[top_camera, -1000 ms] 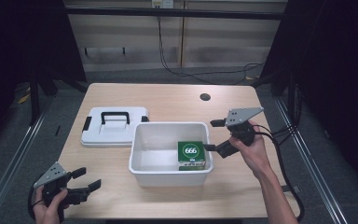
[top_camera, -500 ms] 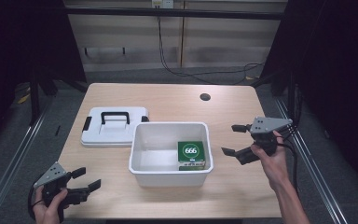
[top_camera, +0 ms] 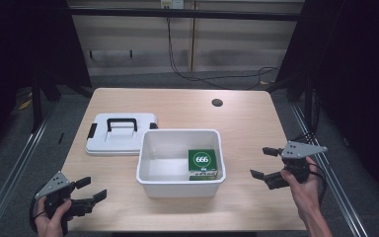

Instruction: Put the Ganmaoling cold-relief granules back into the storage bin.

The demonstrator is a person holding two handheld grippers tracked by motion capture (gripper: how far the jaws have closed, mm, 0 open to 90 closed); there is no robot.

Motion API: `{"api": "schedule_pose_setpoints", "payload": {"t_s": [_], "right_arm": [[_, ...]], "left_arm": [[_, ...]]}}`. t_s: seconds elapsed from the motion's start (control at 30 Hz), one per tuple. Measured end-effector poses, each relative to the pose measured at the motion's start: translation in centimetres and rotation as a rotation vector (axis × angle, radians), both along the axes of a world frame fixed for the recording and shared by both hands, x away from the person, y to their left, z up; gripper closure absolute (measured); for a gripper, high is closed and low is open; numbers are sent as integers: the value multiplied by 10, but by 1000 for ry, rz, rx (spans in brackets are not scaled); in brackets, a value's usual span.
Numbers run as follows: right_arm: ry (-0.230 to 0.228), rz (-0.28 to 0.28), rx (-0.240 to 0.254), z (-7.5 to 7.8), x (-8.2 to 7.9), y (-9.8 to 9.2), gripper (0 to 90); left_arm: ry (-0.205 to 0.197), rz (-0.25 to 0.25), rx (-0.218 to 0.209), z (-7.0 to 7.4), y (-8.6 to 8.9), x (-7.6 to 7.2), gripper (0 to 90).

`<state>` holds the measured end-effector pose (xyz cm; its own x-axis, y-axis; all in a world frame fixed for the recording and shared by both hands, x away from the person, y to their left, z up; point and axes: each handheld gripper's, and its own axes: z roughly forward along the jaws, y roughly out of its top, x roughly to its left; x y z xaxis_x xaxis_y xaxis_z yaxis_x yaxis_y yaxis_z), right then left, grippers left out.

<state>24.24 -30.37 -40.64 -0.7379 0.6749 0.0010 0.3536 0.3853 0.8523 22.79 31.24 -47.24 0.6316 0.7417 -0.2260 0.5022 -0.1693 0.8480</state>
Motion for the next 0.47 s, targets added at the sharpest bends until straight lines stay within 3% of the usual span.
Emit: {"api": "schedule_pose_setpoints", "payload": {"t_s": [0.17, 0.27, 0.37, 0.43, 0.47], "right_arm": [[8, -29, 28, -12, -5, -8, 104], [11, -57, 20, -21, -6, -12, 104], [32, -91, 36, -28, -6, -19, 104], [54, -102, 76, -33, -5, -23, 104], [57, -112, 67, -34, -4, -23, 104]], "left_arm": [[1, 9, -2, 0, 2, -1, 158], [-3, 10, -2, 0, 1, -1, 158], [0, 11, -8, 0, 1, 1, 159], [2, 6, -5, 0, 1, 1, 159], [2, 6, -9, 0, 2, 1, 159]]}}
